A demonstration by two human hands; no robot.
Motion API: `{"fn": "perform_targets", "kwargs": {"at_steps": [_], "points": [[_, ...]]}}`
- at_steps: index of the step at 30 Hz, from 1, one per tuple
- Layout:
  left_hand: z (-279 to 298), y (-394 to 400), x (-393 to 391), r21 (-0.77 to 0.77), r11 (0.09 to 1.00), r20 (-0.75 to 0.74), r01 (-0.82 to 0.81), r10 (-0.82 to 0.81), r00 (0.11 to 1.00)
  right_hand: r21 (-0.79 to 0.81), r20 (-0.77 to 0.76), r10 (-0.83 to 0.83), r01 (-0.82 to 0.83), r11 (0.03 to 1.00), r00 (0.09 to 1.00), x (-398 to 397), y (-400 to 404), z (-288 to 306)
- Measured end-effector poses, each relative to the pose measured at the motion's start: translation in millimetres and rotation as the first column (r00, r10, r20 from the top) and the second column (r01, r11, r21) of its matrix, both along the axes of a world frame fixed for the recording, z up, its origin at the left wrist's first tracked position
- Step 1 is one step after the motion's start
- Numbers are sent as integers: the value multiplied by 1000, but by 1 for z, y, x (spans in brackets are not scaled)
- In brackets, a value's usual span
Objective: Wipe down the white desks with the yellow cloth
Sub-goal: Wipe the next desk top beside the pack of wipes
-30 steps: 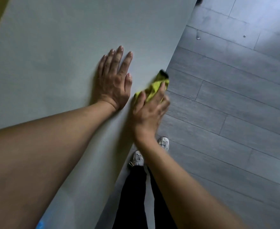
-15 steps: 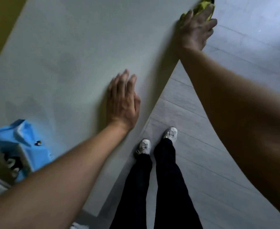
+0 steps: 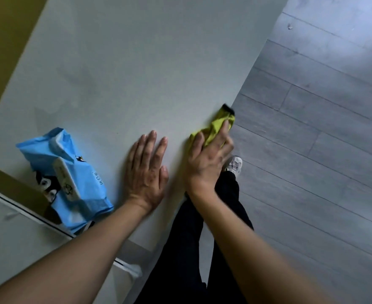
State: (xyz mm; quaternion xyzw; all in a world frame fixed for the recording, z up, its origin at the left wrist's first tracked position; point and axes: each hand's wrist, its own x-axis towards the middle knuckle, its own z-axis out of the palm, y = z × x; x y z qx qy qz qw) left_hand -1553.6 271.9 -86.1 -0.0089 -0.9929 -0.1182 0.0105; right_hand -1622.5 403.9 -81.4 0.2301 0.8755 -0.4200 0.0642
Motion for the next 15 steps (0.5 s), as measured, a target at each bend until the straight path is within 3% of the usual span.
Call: {"fn": "perform_targets", "kwargs": {"at_steps": [4,9,15], "points": [[-5,0,-1,8,1000,-20,1,-1,1000,-7,64,-27,27,1000,998,7,-3,4],[-4,-1,-1,14,1000,-40,-6,7,999,-15,-1,-73,73,997,997,-64,14,1],[-5,-2,0,37,999,-57,-5,7,998,51,42,-65,63,997,997,-126,30,2]]}}
